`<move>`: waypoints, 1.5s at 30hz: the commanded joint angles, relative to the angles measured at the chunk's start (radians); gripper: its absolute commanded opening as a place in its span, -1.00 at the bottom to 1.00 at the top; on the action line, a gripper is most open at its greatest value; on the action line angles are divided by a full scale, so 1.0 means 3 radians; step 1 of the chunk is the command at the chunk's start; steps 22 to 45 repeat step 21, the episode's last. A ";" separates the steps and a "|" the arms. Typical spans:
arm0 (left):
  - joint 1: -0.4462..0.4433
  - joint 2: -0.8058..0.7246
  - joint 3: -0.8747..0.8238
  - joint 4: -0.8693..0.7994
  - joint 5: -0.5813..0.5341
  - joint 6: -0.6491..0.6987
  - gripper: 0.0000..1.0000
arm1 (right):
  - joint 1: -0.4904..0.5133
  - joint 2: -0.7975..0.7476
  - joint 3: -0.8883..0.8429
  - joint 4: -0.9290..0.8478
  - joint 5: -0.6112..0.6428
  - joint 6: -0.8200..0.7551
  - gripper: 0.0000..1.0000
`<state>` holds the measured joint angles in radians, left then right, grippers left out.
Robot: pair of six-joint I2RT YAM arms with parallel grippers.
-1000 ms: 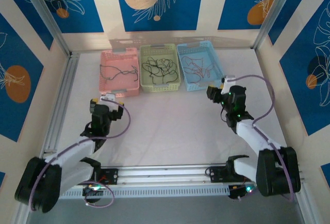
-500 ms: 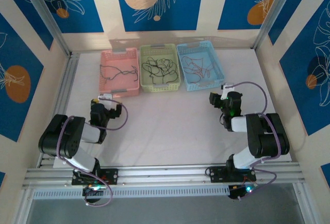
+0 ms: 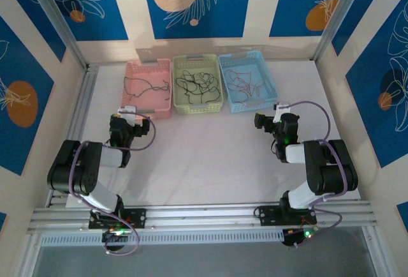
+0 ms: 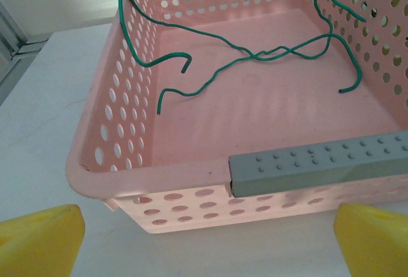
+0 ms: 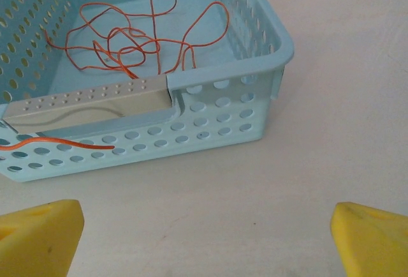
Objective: Untangle the cables
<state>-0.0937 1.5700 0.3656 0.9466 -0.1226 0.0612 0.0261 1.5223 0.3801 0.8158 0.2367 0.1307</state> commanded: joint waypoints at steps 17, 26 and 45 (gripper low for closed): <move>0.0035 -0.0033 0.0019 -0.0022 0.0071 -0.0035 1.00 | -0.0054 0.0017 0.0117 -0.0013 -0.0344 -0.0083 0.99; 0.0031 -0.0033 0.0019 -0.0022 0.0071 -0.0035 1.00 | -0.0067 -0.0002 0.0107 -0.0007 -0.0440 -0.0103 0.99; 0.0031 -0.0033 0.0019 -0.0022 0.0071 -0.0035 1.00 | -0.0067 -0.0002 0.0107 -0.0007 -0.0440 -0.0103 0.99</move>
